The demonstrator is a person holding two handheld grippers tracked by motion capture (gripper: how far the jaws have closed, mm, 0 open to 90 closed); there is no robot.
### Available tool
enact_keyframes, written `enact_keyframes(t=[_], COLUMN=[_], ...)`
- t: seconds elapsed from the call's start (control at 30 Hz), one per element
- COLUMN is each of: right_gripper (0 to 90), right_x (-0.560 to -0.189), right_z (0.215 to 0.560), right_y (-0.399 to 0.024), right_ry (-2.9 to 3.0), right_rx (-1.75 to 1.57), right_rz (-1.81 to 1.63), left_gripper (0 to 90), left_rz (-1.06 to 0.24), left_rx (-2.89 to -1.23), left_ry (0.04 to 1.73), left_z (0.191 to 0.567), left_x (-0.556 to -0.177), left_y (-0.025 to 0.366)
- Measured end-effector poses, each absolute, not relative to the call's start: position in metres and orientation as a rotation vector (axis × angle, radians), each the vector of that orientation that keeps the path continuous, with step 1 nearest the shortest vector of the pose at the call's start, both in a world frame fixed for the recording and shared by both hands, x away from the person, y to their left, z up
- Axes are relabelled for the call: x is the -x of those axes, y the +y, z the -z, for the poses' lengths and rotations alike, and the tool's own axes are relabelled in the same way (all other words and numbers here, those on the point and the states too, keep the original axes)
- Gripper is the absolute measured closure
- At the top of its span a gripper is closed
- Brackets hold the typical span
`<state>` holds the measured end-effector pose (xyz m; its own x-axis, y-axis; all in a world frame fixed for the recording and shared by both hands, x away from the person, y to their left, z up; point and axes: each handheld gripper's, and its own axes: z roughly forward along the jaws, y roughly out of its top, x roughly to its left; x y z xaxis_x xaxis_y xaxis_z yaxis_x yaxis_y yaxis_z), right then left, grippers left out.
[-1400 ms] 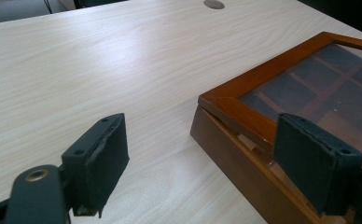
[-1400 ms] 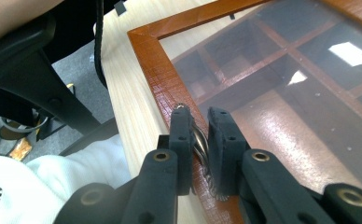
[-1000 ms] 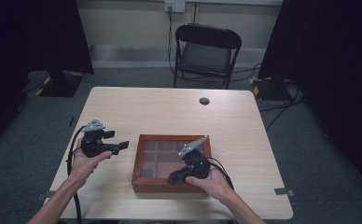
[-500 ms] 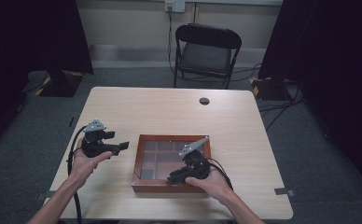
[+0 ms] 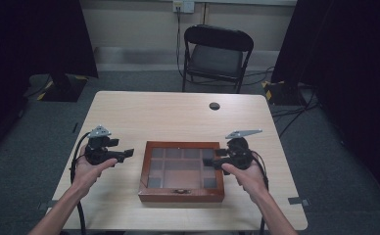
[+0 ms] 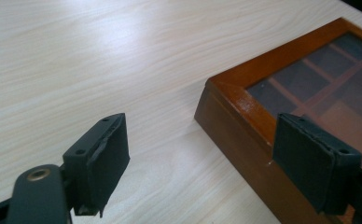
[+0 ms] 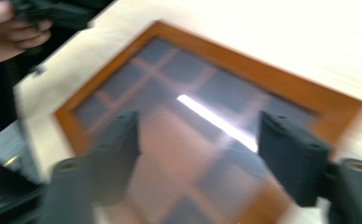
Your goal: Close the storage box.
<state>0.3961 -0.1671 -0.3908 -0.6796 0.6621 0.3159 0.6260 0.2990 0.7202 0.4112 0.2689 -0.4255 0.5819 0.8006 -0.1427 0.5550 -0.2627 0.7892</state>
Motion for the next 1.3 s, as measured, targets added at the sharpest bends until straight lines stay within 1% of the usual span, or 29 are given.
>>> enact_keyframes(t=[0.03, 0.13, 0.17, 0.3, 0.37, 0.47, 0.57, 0.67, 0.73, 0.83, 0.9, 0.93, 1.0, 1.03, 1.1, 1.13, 1.3], right_gripper=[20.4, 19.0, 16.1, 14.7, 14.8, 14.8, 15.0, 14.9, 14.9, 14.9, 14.9, 13.1, 12.9, 11.7, 2.4, 0.0, 0.0], right_x=[-0.398, -0.4, -0.401, -0.396, -0.395, -0.395, -0.399, -0.401, -0.401, -0.403, -0.402, -0.401, -0.399, -0.399, -0.398, -0.397, -0.394], right_z=[0.392, 0.396, 0.4, 0.415, 0.423, 0.438, 0.453, 0.462, 0.465, 0.473, 0.478, 0.481, 0.486, 0.487, 0.493, 0.496, 0.501], right_y=[-0.177, -0.196, -0.205, -0.233, -0.245, -0.26, -0.27, -0.273, -0.272, -0.271, -0.268, -0.267, -0.263, -0.262, -0.26, -0.26, -0.26], right_ry=[2.45, 2.386, 2.357, 2.281, 2.271, 2.251, 2.249, 2.216, 2.169, 2.131, 2.126, 2.123, 2.076, 2.065, 2.048, 2.054, 2.024], right_rx=[-1.281, -1.331, -1.367, -1.436, -1.494, -1.601, -1.71, -1.717, -1.705, -1.716, -1.699, -1.704, -1.66, -1.636, -1.599, -1.575, -1.522], right_rz=[-1.316, -1.282, -1.262, -1.148, -1.111, -1.066, -1.015, -0.91, -0.851, -0.799, -0.78, -0.759, -0.735, -0.721, -0.744, -0.762, -0.834], left_gripper=[18.6, 18.7, 18.7, 18.7, 18.6, 17.7, 16.7, 17.0, 17.0, 16.4, 14.9, 14.1, 11.4, 8.4, 0.7, 0.0, 0.0], left_rz=[-0.361, -0.361, -0.353, -0.366, -0.372, -0.327, -0.321, -0.324, -0.359, -0.406, -0.461, -0.475, -0.493, -0.509, -0.52, -0.518, -0.522], left_rx=[-1.963, -2.017, -2.02, -2.063, -2.068, -2.026, -2.059, -2.089, -2.136, -2.163, -2.153, -2.131, -2.096, -2.095, -2.066, -2.066, -2.062], left_ry=[1.092, 1.1, 1.105, 1.107, 1.146, 1.214, 1.253, 1.305, 1.301, 1.31, 1.293, 1.299, 1.302, 1.286, 1.277, 1.263, 1.248], left_z=[0.427, 0.432, 0.433, 0.438, 0.443, 0.455, 0.466, 0.473, 0.478, 0.486, 0.49, 0.492, 0.495, 0.497, 0.502, 0.502, 0.503], left_x=[-0.412, -0.415, -0.414, -0.41, -0.41, -0.412, -0.416, -0.418, -0.418, -0.416, -0.415, -0.415, -0.415, -0.415, -0.415, -0.415, -0.415], left_y=[0.268, 0.268, 0.269, 0.279, 0.287, 0.298, 0.304, 0.308, 0.307, 0.305, 0.303, 0.303, 0.302, 0.302, 0.303, 0.303, 0.304])
